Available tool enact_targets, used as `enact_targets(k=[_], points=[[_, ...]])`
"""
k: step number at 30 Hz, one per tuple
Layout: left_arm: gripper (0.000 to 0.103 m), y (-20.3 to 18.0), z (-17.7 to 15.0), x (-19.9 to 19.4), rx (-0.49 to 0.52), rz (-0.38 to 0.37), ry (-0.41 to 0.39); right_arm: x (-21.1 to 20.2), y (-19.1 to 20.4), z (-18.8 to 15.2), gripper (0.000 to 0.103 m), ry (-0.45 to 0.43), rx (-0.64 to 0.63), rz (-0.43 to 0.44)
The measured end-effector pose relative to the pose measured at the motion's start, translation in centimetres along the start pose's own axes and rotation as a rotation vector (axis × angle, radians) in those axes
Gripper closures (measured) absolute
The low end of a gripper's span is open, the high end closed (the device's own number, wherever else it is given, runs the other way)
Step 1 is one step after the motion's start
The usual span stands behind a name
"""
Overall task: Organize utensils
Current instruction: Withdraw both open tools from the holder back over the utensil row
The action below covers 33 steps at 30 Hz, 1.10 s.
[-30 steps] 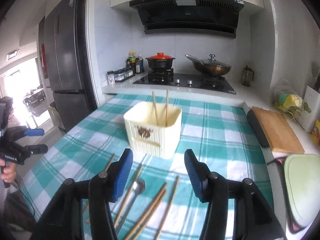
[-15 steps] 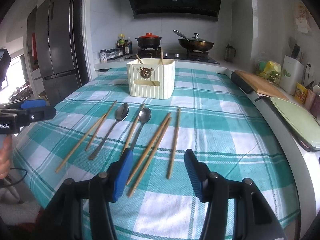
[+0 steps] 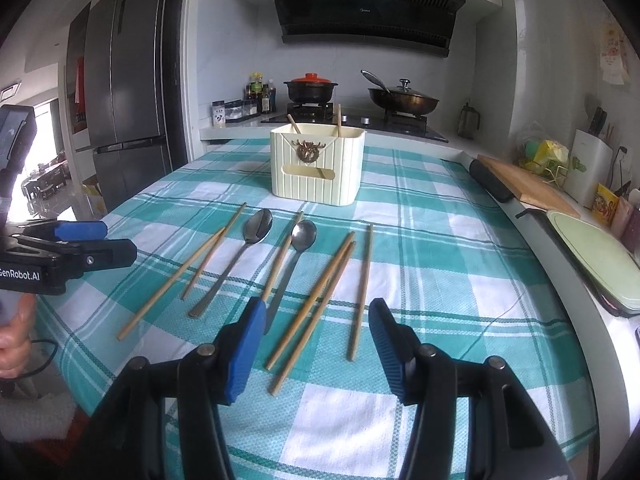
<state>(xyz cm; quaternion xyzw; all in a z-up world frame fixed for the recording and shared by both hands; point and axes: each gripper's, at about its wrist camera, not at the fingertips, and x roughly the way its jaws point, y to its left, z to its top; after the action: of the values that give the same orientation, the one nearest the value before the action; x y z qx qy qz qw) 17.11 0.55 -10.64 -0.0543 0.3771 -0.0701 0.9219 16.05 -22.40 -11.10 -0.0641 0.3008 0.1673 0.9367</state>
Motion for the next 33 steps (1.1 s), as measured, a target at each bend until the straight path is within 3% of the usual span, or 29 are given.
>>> enact_targets(k=[7,16,33], points=[[0.01,1.3,-0.1,0.4,-0.048,0.03,0.01,0.2,-0.3,0.1,0.048,0.007,0.008,-0.006],[0.007,4.4,0.6,0.9,-0.126,0.129,-0.006,0.5,-1.4,-0.2,0.048,0.007,0.042,-0.029],[0.007,6.6,0.5,3.7,-0.123,0.266,0.054,2.6,-1.7,-0.3,0.048,0.076,0.07,-0.03]])
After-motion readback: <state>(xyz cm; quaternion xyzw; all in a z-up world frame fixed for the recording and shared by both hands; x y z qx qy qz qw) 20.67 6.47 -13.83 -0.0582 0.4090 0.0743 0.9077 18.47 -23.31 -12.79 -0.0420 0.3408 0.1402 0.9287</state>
